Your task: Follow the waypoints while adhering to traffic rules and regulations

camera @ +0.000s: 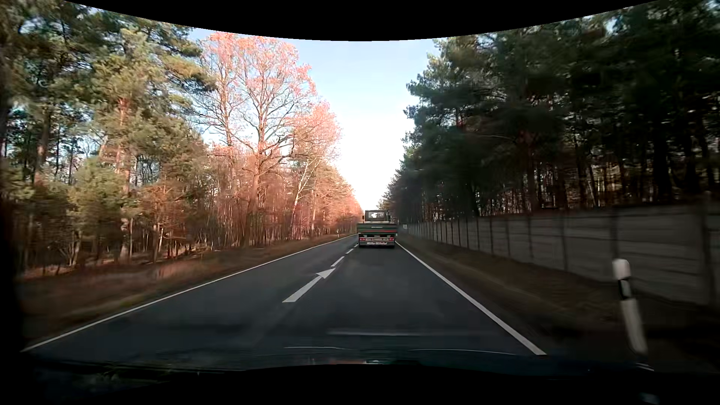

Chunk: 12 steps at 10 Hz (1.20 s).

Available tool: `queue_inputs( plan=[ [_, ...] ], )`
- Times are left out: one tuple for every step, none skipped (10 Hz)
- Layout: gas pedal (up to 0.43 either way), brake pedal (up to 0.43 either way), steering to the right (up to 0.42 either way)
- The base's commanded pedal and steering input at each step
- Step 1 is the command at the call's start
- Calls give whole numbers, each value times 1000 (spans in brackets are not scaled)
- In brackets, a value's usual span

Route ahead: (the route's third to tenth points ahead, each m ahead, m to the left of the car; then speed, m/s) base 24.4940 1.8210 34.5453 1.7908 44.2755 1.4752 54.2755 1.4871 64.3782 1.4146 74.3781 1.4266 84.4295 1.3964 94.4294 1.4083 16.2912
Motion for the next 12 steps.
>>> queue_inputs(
  plan=[
    [87, 0, -2],
    [87, 0, -3],
    [87, 0, -3],
    [87, 0, -3],
    [87, 0, -3],
    [87, 0, -3],
    [87, 0, -3],
    [87, 0, -2],
    [87, 0, -3],
    [87, 0, -2],
    [87, 0, -3],
    [87, 0, -3]
  ],
)
